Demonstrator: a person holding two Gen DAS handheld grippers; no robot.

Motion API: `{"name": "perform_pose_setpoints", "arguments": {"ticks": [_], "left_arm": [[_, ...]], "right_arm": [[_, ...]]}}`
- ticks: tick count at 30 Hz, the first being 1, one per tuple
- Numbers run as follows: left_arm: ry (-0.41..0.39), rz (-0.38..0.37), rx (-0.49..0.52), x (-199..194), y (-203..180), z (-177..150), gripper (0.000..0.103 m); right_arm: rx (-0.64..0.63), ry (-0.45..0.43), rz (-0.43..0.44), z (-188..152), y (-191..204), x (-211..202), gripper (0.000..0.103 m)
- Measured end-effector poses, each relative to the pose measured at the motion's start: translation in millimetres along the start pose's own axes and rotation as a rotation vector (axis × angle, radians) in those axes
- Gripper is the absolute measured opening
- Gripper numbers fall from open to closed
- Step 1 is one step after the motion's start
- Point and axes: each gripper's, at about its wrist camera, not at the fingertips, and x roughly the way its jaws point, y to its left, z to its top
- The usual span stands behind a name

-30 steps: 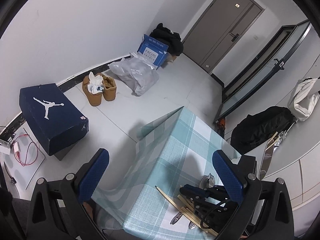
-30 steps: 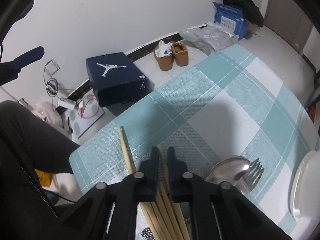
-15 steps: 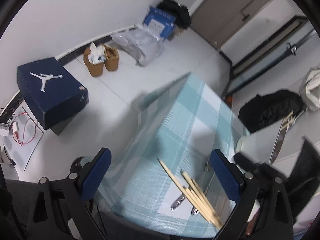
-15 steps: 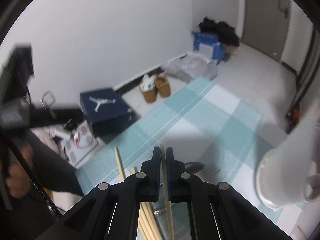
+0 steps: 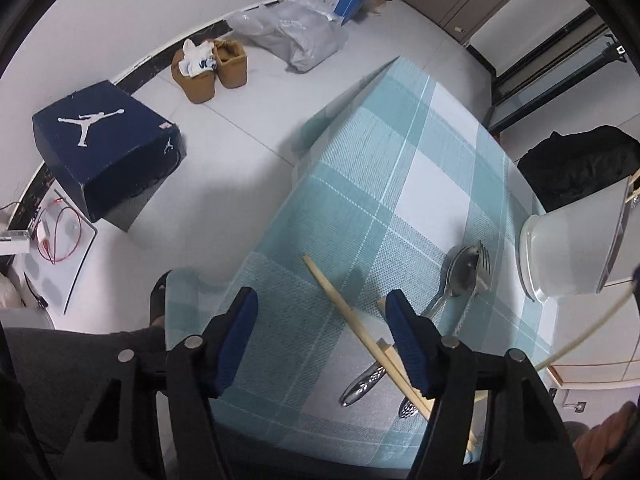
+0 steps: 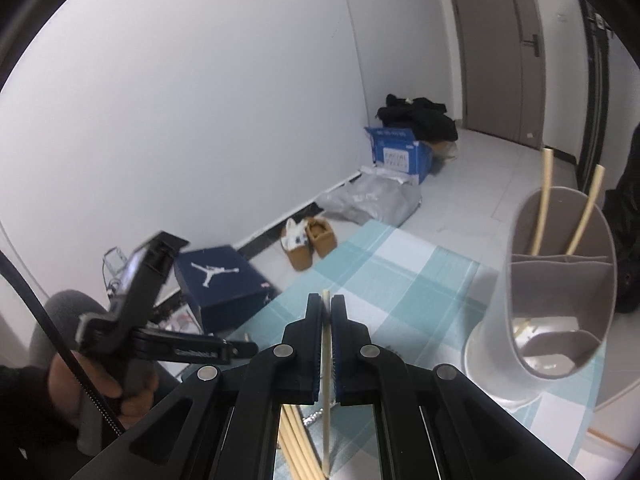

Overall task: Organize utensils
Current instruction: 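Lift a chopstick with the right tool while the left tool grasps another chopstick, then carry both held chopsticks upright over the white utensil holder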

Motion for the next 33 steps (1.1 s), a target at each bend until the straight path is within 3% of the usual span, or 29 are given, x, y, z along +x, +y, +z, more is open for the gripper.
{"name": "perform_pose_setpoints", "arguments": {"ticks": [7,10,12,17,23,28,33], "left_arm": [[-0.024,0.090,0.004,5.2,-18.4,-2.2,0.040],[-0.041,0.139,-0.001,6.5,-22.9,-0.3,0.026],[-0.053,0.183,0.009,8.9,-26.2,0.3,0.012],[-0.080,0.258,0.011,13.9,-31.7,0.8,0.008],[-0.116,0.287,0.002,16.7,-31.2,3.3,0.002],[-0.125,0.272,0.004,15.6,-32.6,3.1,0.001],[-0.146,0.192,-0.018,8.7,-27.7,7.9,0.001]], "right_arm": [[-0.024,-0.038,-0.019,-3.9,-3.3,-13.2,0.004],[-0.012,-0.047,-0.019,-6.1,-8.1,-16.3,0.004],[-0.003,-0.049,-0.022,-7.1,-11.2,-18.5,0.004],[0.010,-0.062,-0.038,-8.1,-17.8,-24.2,0.004],[0.012,-0.067,-0.047,-9.5,-20.9,-25.7,0.004],[0.009,-0.070,-0.047,-11.3,-20.7,-27.3,0.004],[0.001,-0.079,-0.046,-11.1,-18.0,-27.5,0.004]]}}
